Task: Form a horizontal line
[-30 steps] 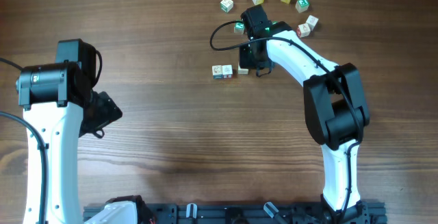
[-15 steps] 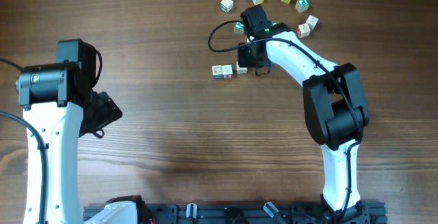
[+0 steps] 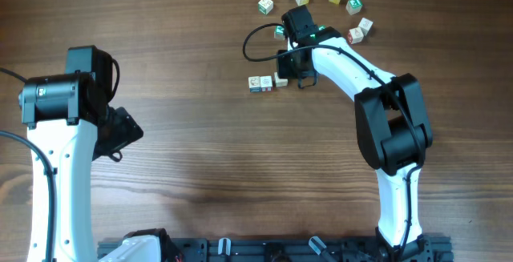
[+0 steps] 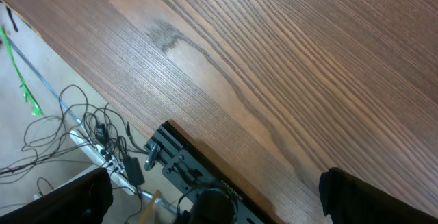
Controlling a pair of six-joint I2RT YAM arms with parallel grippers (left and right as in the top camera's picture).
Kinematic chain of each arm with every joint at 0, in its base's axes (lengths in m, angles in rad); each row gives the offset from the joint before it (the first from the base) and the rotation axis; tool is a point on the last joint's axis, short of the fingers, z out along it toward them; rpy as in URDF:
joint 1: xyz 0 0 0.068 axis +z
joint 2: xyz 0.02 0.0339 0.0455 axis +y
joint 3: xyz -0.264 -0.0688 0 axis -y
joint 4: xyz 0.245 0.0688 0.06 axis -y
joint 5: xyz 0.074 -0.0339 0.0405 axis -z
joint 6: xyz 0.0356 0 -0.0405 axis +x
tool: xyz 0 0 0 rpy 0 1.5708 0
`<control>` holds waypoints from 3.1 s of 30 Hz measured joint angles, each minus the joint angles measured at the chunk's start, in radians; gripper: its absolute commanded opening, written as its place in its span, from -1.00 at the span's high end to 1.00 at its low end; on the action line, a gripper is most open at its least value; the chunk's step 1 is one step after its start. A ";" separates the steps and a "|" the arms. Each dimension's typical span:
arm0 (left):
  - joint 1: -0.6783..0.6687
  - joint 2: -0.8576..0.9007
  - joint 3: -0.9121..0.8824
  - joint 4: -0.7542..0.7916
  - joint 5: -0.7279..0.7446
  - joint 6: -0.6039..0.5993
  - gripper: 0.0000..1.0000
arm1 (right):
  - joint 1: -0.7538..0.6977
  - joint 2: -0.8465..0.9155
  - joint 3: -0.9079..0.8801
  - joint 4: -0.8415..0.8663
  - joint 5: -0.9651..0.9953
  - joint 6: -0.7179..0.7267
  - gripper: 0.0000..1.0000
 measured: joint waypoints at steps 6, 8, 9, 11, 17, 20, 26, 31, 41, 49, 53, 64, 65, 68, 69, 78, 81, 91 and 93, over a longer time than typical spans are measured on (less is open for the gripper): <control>0.000 0.000 0.000 0.000 0.000 0.000 -1.00 | 0.000 0.000 0.000 -0.011 -0.028 0.006 0.91; 0.000 0.000 0.000 0.000 0.000 0.000 -1.00 | 0.000 0.000 0.000 -0.013 -0.030 0.008 0.91; 0.000 0.000 0.000 0.000 0.000 0.000 -1.00 | 0.000 0.000 0.000 -0.014 -0.030 0.008 0.90; 0.000 0.000 0.000 0.000 0.000 0.000 -1.00 | 0.000 0.000 0.000 -0.015 -0.030 0.008 0.91; 0.000 0.000 0.000 0.000 0.000 0.000 -1.00 | 0.000 0.000 0.000 -0.015 -0.021 0.014 0.90; 0.000 0.000 0.000 0.000 0.000 0.000 -1.00 | 0.006 -0.001 0.000 -0.005 0.058 0.052 0.91; 0.000 0.000 0.000 0.000 0.000 0.000 -1.00 | 0.006 -0.001 -0.005 0.140 0.126 0.046 0.91; 0.000 0.000 0.000 0.000 0.000 0.000 -1.00 | 0.010 -0.001 -0.005 0.181 0.052 -0.022 0.91; 0.000 0.000 0.000 0.000 0.000 0.000 -1.00 | 0.023 -0.001 -0.005 0.092 0.006 -0.046 0.91; 0.000 0.000 0.000 0.000 0.000 0.000 -1.00 | 0.045 -0.001 -0.005 0.089 0.003 -0.048 0.91; 0.000 0.000 0.000 0.000 0.000 0.000 -1.00 | 0.046 -0.001 -0.005 0.081 0.000 -0.048 0.91; 0.000 0.000 0.000 0.000 0.000 0.000 -1.00 | 0.045 -0.001 -0.005 0.098 0.117 0.005 0.91; 0.000 0.000 0.000 0.000 0.000 0.000 -1.00 | 0.045 -0.001 -0.005 0.088 0.150 0.025 0.91; 0.000 0.000 0.000 0.000 0.000 0.000 -1.00 | 0.038 -0.001 -0.005 0.042 0.206 0.075 0.91; 0.000 0.000 0.000 0.000 0.000 0.000 -1.00 | 0.036 -0.001 -0.005 0.026 0.215 0.087 0.91; 0.000 0.000 0.000 0.000 0.000 0.000 -1.00 | 0.040 -0.003 -0.005 -0.017 0.165 0.088 0.91; 0.000 0.000 0.000 0.000 0.000 0.000 -1.00 | 0.054 -0.004 -0.005 -0.017 0.146 0.080 0.91; 0.000 0.000 0.000 0.000 0.000 0.000 -1.00 | 0.064 -0.007 -0.005 -0.040 0.120 0.077 0.91; 0.000 0.000 0.000 0.000 0.000 0.000 -1.00 | 0.064 -0.008 -0.005 -0.049 0.118 0.077 0.91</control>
